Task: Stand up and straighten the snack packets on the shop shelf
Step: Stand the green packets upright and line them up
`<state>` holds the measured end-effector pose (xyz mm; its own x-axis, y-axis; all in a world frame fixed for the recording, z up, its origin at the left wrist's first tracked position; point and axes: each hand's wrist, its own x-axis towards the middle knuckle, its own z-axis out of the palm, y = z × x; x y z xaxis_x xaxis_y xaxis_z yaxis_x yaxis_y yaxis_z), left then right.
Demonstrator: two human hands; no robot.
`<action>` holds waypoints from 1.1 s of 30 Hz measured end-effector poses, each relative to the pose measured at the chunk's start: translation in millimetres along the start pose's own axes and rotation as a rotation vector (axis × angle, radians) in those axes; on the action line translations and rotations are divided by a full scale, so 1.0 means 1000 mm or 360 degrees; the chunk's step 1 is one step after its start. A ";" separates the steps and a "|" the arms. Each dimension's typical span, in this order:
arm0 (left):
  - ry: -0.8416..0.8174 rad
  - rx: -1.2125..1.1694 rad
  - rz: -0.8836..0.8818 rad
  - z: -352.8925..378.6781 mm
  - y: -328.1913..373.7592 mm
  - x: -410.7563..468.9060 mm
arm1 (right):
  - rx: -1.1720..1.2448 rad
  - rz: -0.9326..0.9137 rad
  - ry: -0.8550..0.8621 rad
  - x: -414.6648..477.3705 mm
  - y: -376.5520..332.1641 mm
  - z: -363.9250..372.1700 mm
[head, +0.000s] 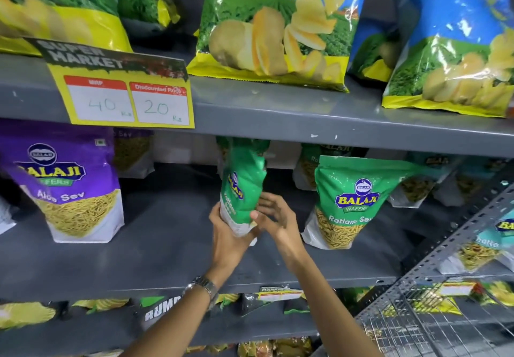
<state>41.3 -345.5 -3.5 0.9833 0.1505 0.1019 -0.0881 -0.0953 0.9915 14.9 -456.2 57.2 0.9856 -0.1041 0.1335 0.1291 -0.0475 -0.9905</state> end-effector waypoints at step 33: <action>-0.0453 -0.0170 0.0011 -0.065 -0.006 0.046 | -0.0223 0.0072 0.0169 0.046 0.026 -0.024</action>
<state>76.3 -273.8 0.2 0.9864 -0.1331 0.0968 -0.0962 0.0107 0.9953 61.3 -486.4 38.0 0.9719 -0.2135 0.0988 0.0610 -0.1773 -0.9823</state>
